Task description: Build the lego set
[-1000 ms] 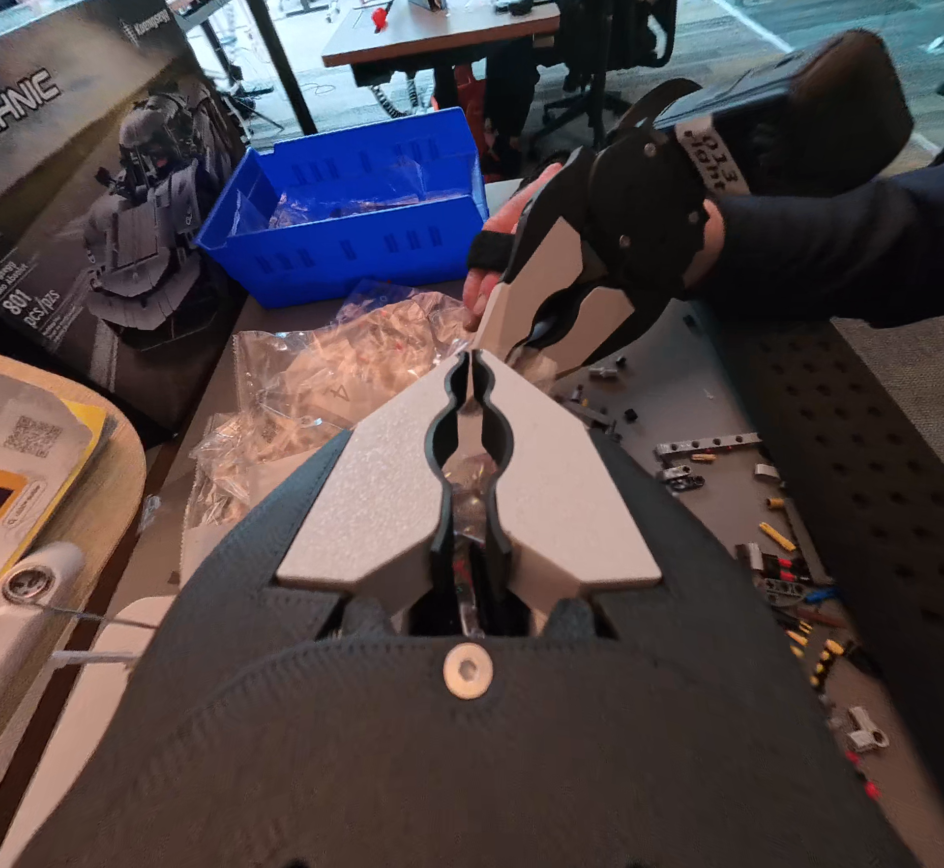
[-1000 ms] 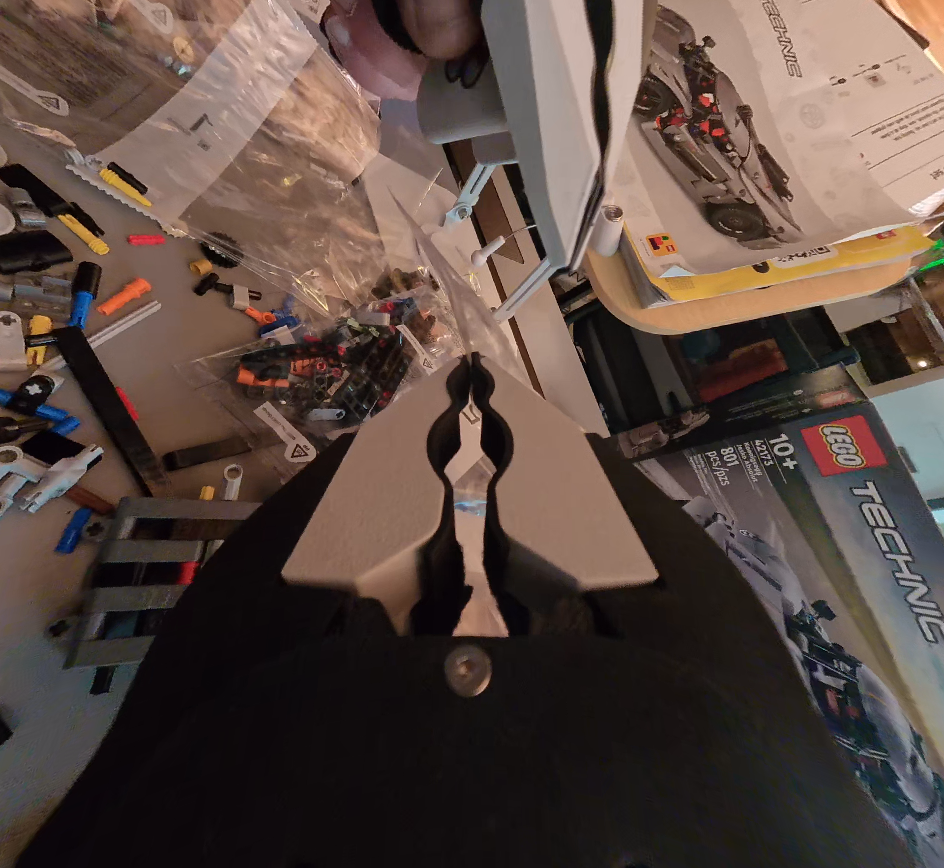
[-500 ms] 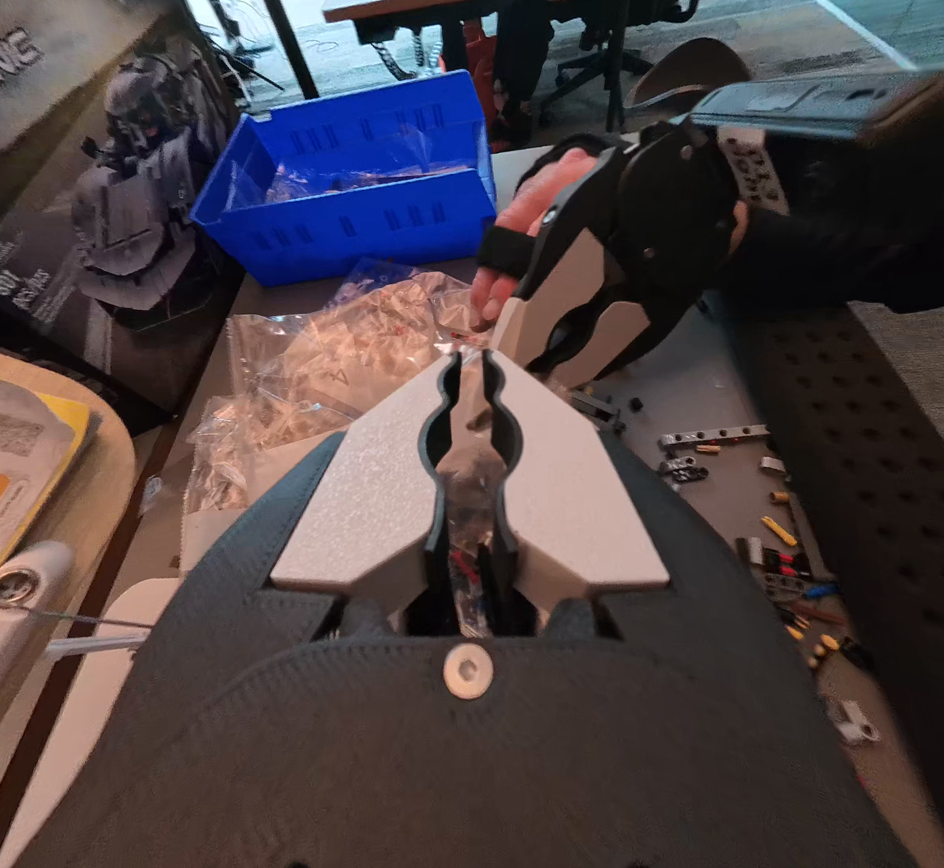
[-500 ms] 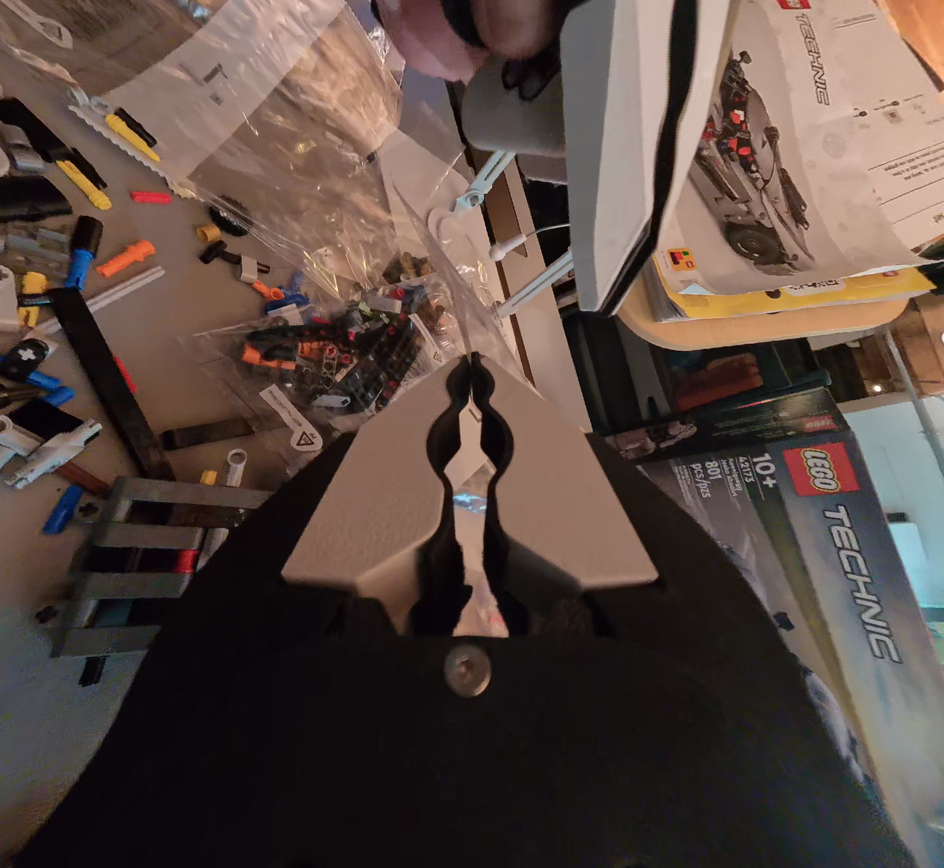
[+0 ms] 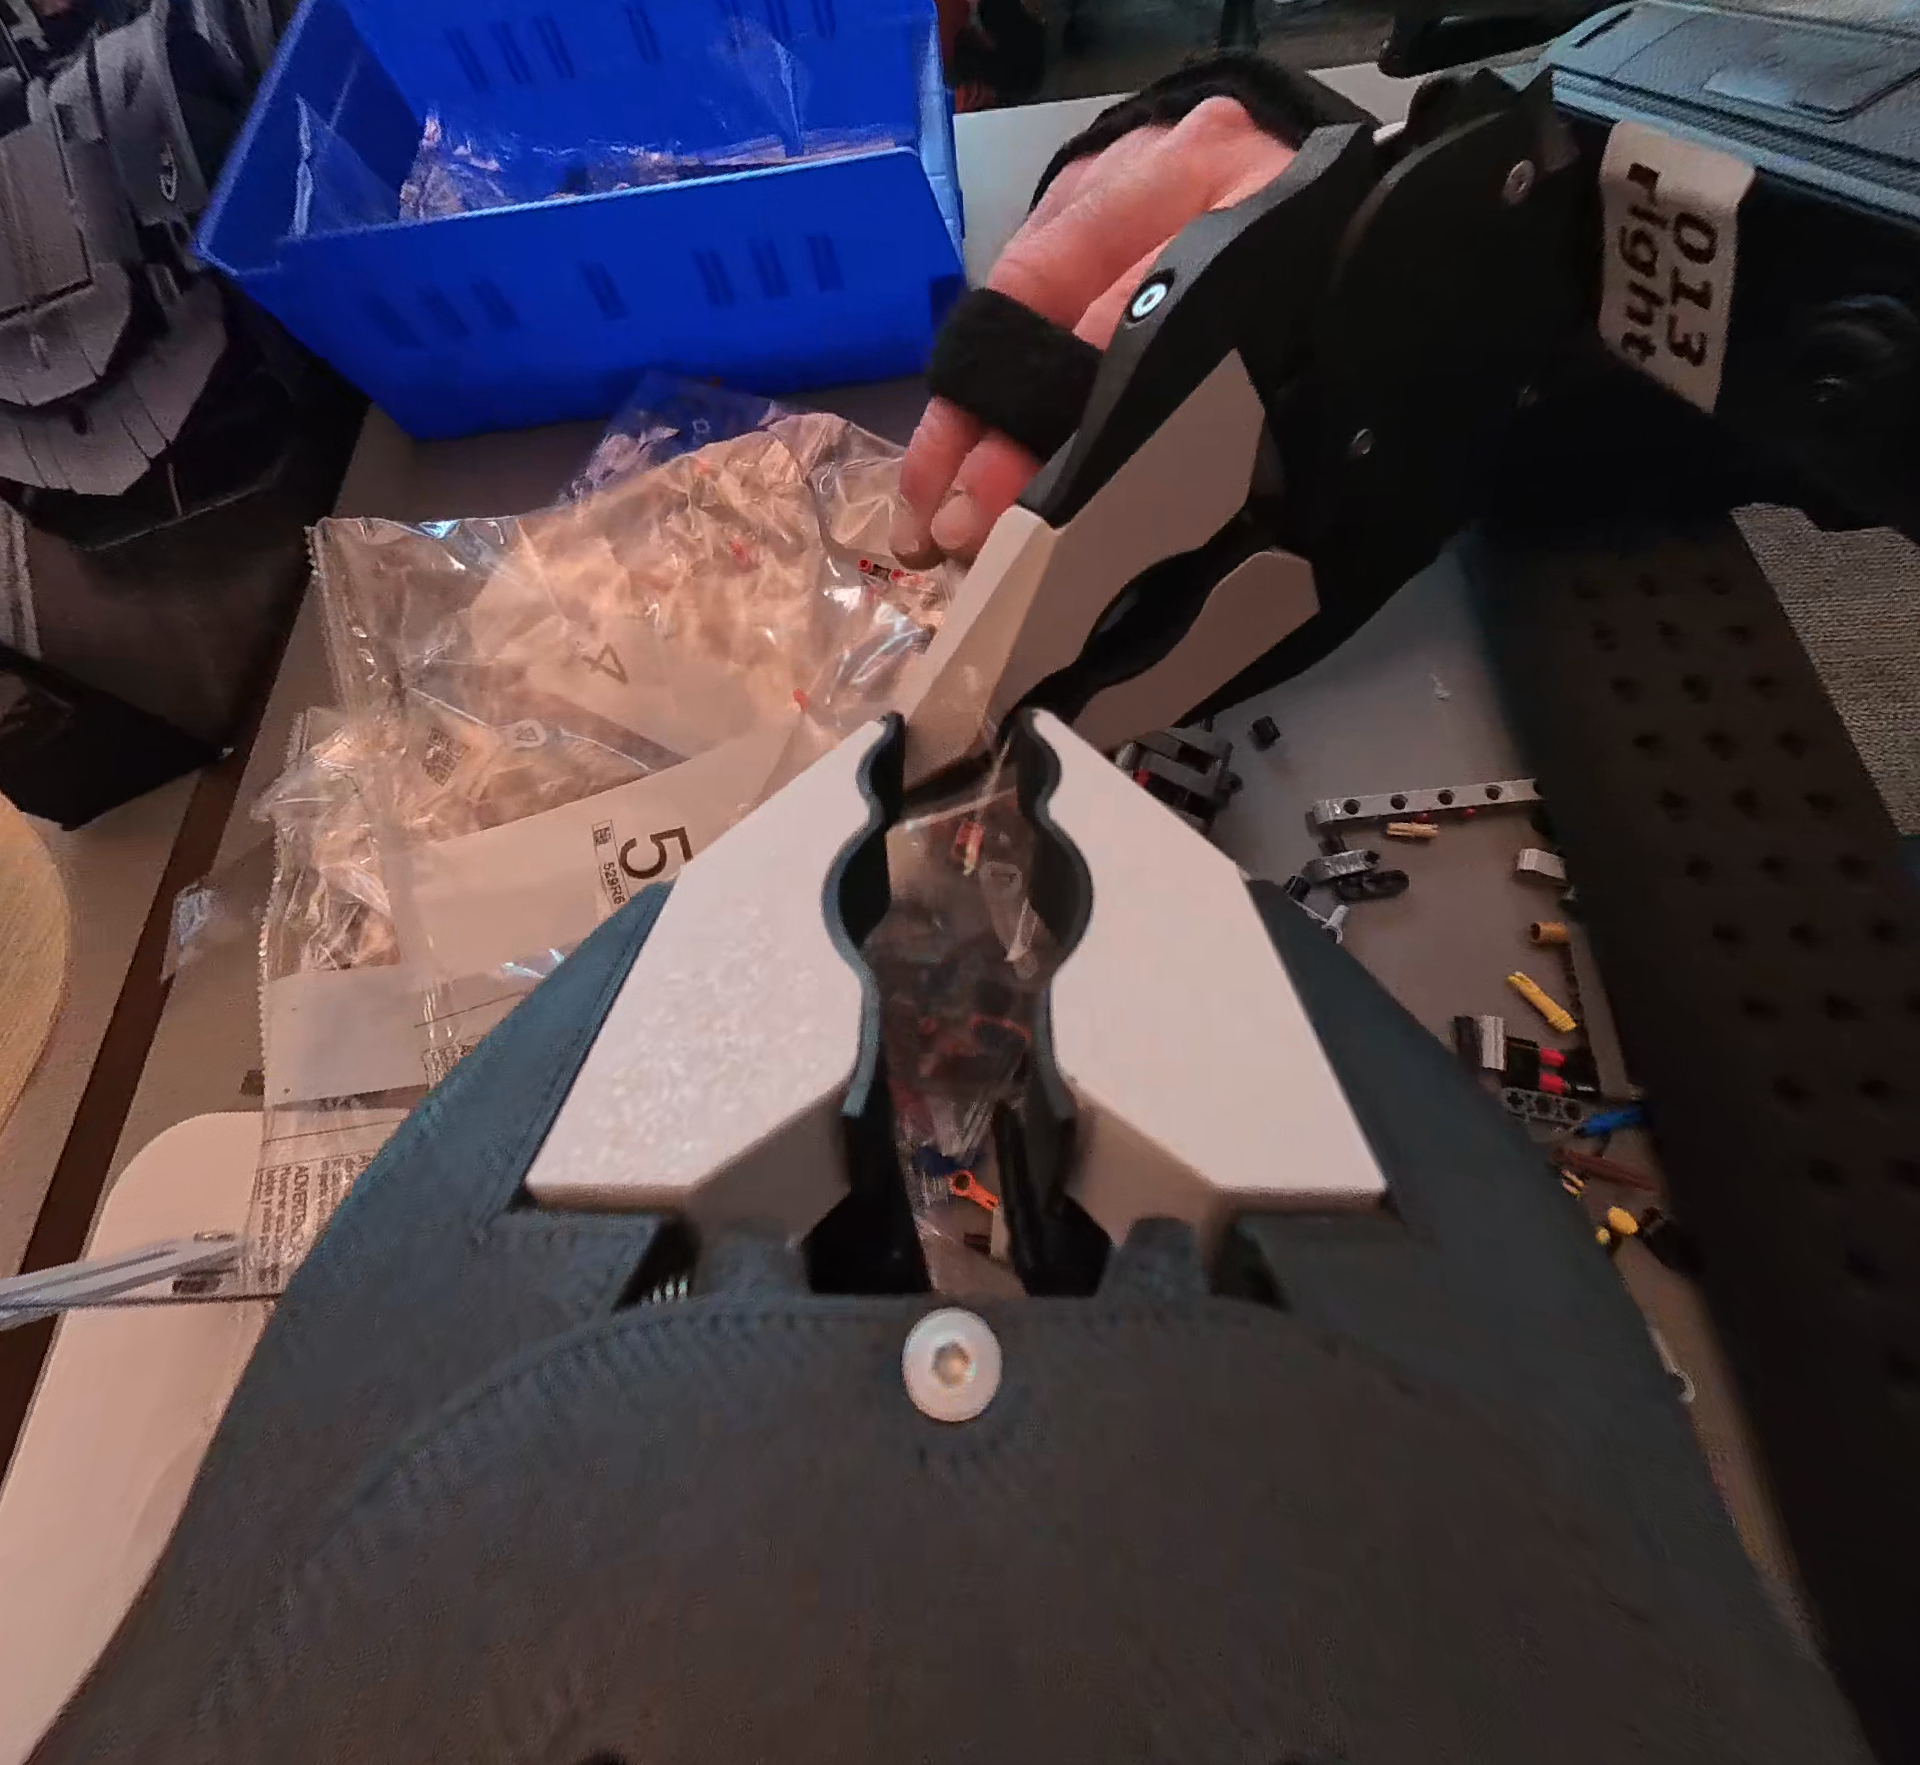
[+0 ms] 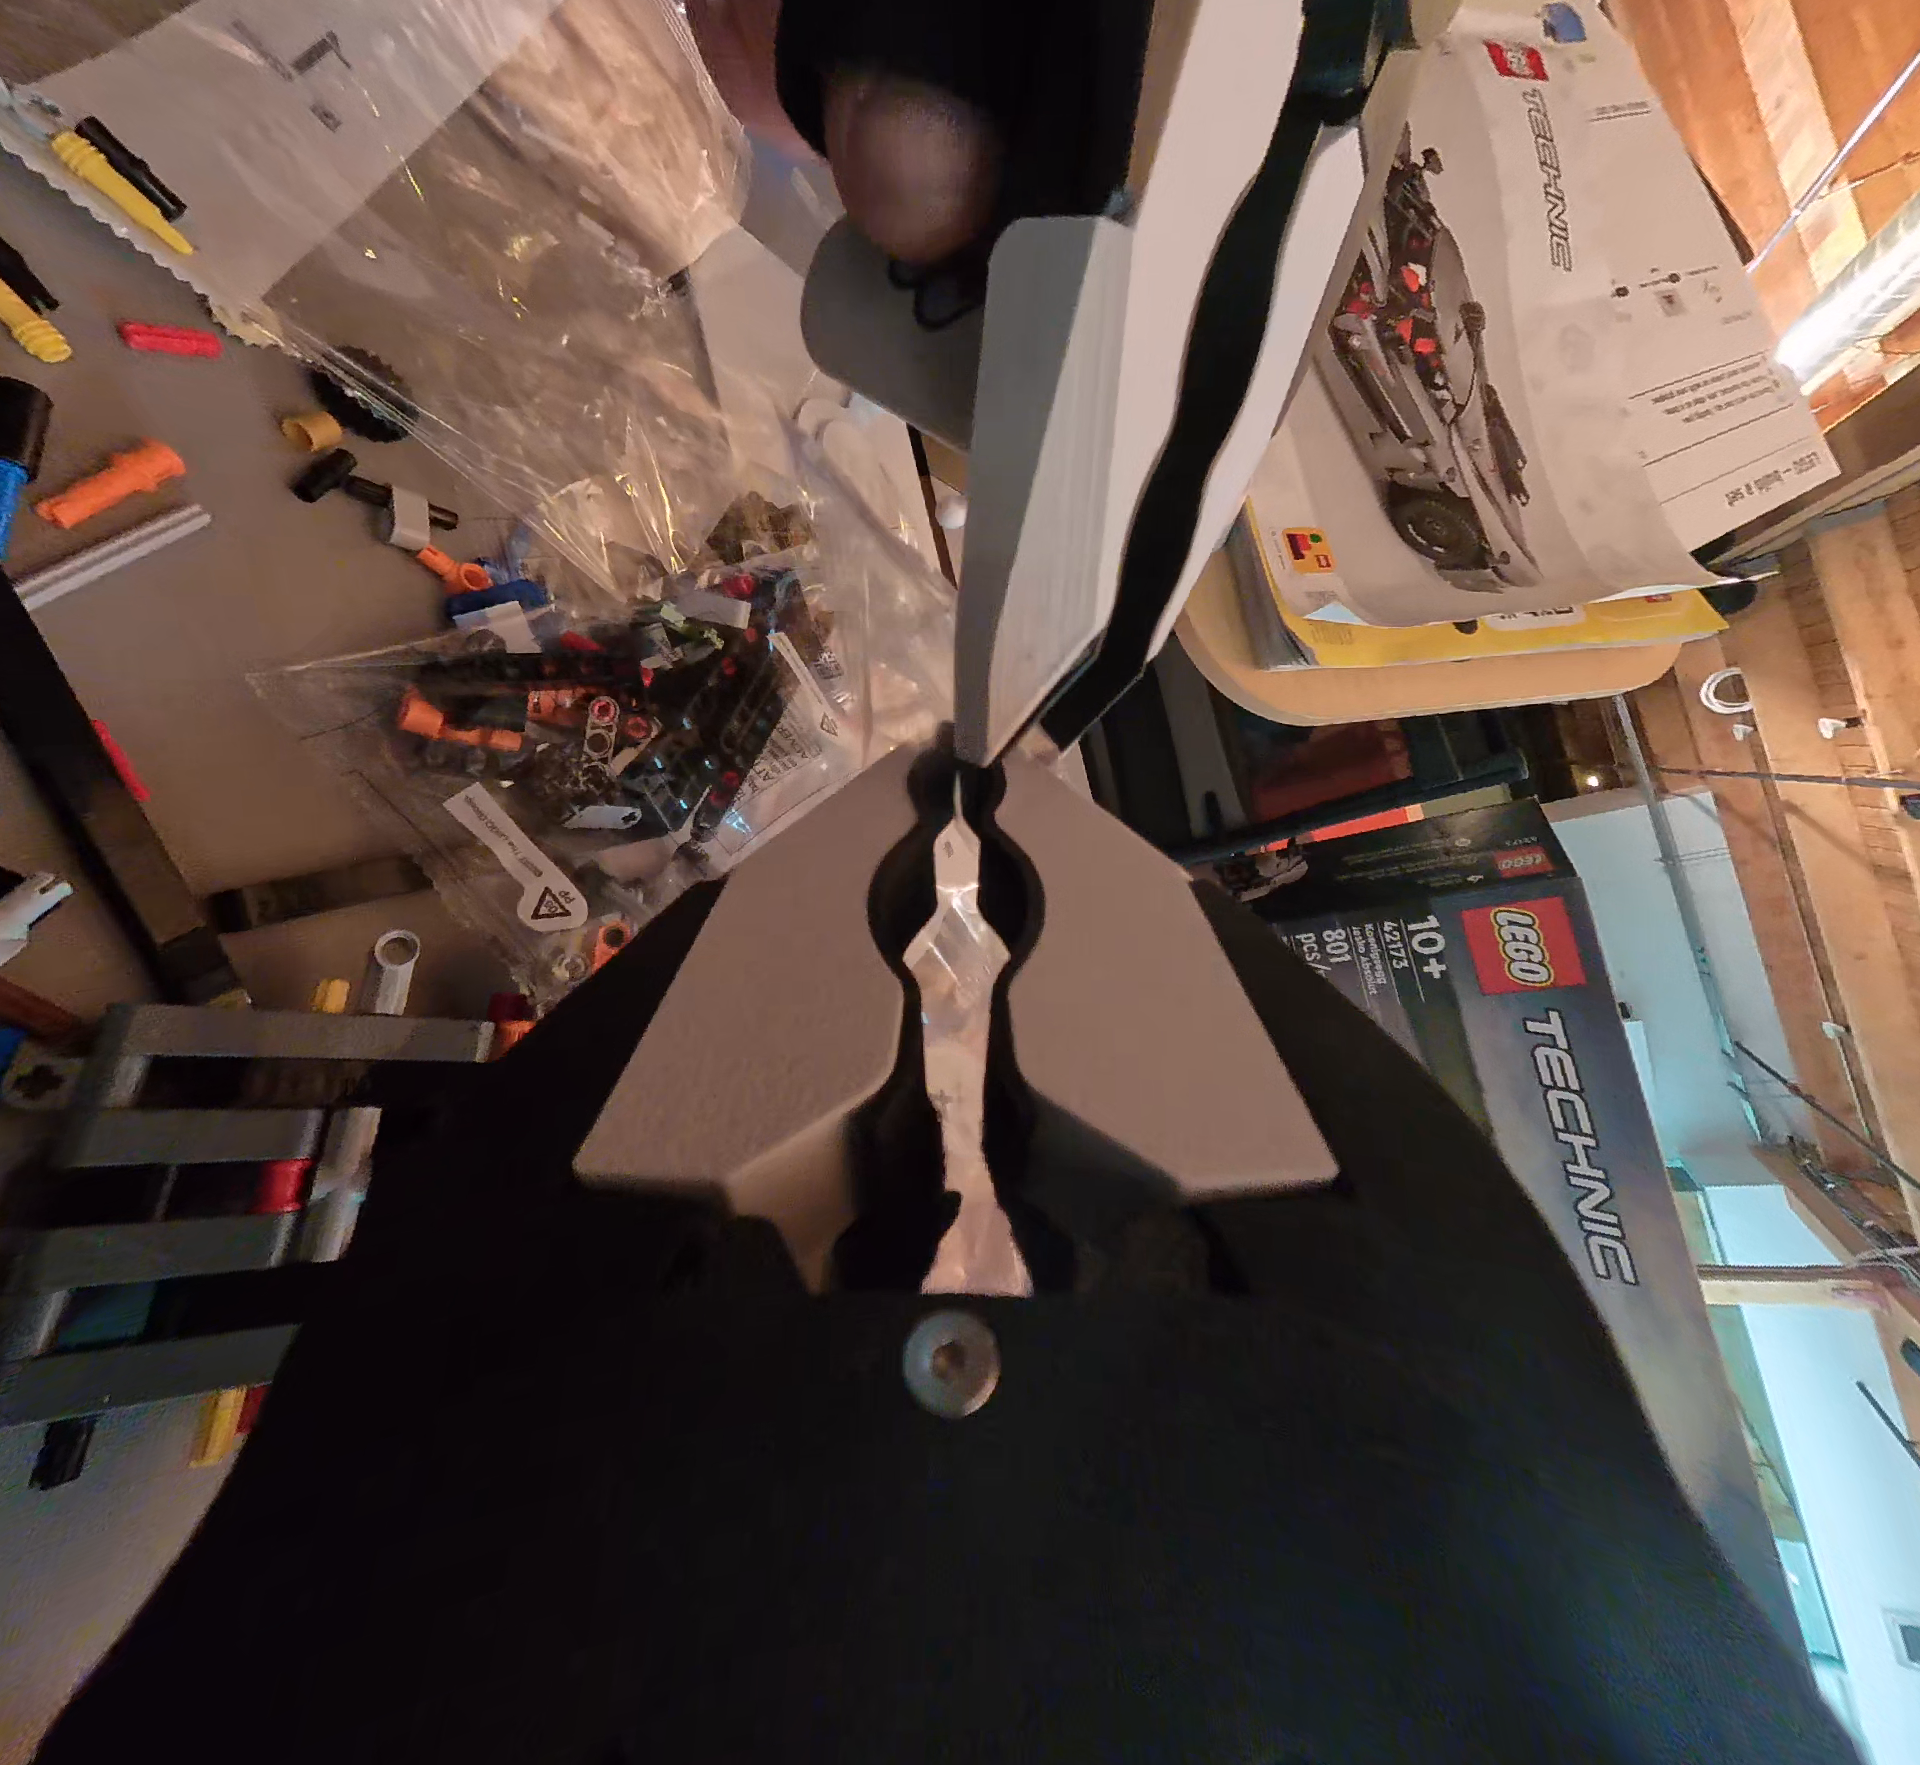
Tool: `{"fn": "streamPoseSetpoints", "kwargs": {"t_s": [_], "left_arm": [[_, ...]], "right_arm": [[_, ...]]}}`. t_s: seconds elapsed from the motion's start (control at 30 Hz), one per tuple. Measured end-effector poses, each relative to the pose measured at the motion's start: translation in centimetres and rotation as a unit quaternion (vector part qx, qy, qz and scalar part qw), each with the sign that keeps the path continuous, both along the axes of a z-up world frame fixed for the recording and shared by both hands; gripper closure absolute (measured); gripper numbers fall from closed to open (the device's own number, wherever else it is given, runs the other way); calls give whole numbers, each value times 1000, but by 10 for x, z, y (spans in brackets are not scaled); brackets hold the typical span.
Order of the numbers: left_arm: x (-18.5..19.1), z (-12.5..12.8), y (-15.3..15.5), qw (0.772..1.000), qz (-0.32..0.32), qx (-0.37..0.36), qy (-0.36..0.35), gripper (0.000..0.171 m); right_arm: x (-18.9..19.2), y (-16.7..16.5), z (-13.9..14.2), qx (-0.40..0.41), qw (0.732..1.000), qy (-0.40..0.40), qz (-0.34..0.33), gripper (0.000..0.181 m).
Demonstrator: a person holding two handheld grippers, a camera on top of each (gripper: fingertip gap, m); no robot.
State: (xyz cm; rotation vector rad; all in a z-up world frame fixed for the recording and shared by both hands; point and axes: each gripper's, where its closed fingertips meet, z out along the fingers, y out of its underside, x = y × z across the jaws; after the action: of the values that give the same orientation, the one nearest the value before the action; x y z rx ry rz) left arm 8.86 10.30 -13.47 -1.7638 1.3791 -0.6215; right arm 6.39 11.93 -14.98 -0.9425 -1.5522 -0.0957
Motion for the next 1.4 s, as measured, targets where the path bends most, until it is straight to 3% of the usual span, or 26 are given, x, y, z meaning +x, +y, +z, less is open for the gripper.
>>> {"fn": "streamPoseSetpoints", "kwargs": {"t_s": [0.17, 0.43, 0.8, 1.03, 1.4], "left_arm": [[-1, 3, 4, 1000, 3, 22, -2, 171], [-7, 13, 7, 999, 6, 49, -16, 171], [-9, 10, 5, 998, -7, 53, -13, 171], [5, 3, -4, 999, -33, 41, -5, 171], [8, 4, -3, 998, -37, 45, -15, 171]], "right_arm": [[2, 1, 1, -11, 1000, 9, 4, 181], [3, -2, 0, -35, 999, 9, 16, 181], [5, -21, -12, -144, 987, -6, 76, 181], [-2, -19, -12, -103, 993, -12, 55, 174], [-3, -31, -30, -160, 982, -58, 81, 181]]}}
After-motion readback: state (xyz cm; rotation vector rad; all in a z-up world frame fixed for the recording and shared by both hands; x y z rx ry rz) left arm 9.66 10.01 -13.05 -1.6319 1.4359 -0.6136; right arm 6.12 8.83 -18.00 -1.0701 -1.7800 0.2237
